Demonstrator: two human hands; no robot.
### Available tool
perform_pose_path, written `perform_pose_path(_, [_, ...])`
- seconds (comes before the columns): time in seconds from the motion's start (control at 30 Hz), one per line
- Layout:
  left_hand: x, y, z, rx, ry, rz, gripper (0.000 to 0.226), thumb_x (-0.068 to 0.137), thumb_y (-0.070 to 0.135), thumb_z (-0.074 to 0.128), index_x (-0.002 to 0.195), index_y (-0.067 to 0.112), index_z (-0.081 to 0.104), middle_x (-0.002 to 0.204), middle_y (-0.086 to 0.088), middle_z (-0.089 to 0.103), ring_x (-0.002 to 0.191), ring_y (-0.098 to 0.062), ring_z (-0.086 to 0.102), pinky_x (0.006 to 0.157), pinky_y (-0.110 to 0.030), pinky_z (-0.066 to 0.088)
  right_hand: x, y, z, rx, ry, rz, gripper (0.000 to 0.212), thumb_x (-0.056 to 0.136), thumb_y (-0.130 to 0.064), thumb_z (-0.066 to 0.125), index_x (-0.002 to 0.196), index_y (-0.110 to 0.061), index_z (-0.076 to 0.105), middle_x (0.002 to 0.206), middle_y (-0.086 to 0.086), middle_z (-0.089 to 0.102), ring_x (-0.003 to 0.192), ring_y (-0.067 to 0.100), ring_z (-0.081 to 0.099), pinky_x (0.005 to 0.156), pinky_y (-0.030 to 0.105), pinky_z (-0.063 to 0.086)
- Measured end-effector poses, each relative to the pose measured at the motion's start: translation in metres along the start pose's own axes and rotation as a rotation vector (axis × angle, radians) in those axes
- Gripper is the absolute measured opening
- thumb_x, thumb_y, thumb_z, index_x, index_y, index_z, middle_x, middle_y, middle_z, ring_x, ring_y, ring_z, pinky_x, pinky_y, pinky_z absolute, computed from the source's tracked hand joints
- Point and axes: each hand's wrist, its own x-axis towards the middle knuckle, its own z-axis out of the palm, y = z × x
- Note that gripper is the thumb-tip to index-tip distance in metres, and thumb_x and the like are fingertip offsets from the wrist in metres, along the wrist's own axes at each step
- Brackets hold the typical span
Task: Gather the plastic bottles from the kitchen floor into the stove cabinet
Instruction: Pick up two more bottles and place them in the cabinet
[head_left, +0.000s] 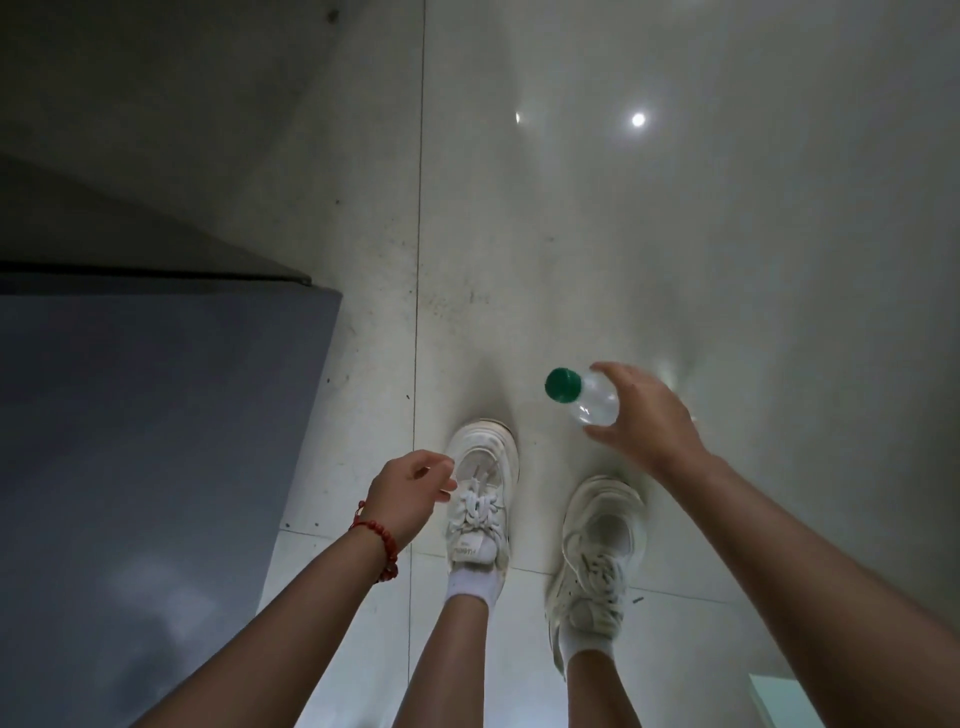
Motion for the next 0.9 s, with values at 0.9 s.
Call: perform_pose_path(0.9, [-0.356, 0.204, -0.136, 0.173, -0.144, 0.409, 0.02, 0.091, 0.02, 0.049, 0.104, 0.01, 0.061, 0.087, -0.003, 0.065, 0.083, -0.016, 0.061, 0.07, -0.026, 0.047, -0.379, -0.22, -0.253, 0.912, 0.851, 0.413, 0.049, 0.061, -0.033, 0.08, 0.102, -0.025, 0.053, 0.094, -0.008, 0.062, 0.088, 0.013, 0.056, 0.074, 0.022, 0.04])
